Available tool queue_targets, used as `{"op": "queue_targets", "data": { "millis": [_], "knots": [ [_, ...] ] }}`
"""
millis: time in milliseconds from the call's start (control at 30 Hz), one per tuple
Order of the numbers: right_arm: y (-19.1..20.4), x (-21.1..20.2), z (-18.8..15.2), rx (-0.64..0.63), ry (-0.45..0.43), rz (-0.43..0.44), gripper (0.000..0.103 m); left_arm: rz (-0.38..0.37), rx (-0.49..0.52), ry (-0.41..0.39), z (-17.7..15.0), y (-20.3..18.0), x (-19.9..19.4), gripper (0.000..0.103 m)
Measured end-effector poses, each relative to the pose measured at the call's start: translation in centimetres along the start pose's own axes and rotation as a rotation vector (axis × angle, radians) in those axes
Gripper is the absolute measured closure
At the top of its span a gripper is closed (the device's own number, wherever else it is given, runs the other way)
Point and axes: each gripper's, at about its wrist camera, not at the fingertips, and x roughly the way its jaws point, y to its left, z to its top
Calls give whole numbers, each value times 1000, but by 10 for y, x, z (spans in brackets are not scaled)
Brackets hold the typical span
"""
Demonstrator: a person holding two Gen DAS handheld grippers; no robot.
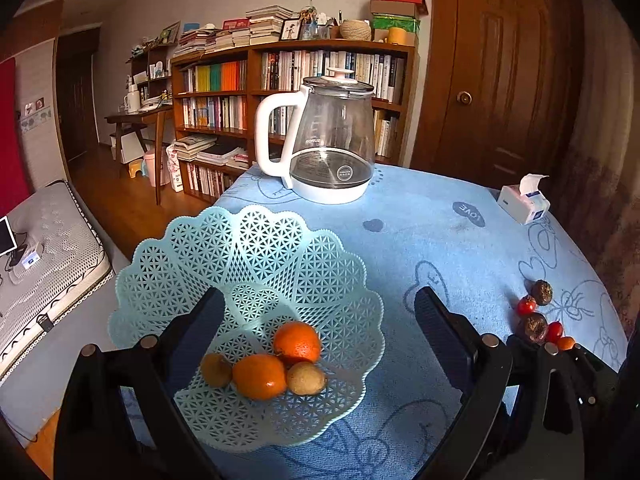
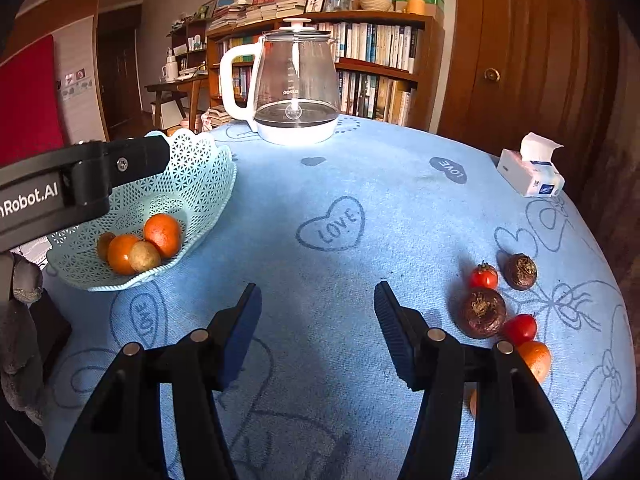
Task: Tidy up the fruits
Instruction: 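Withdraw both tools from the basket toward the fruit on the table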
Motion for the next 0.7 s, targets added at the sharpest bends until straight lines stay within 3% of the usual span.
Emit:
{"op": "queue_targets", "data": {
  "millis": [700],
  "knots": [
    [-39, -7, -14, 69, 20, -54, 44, -54, 114, 10, -15, -42, -3, 6]
  ]
}}
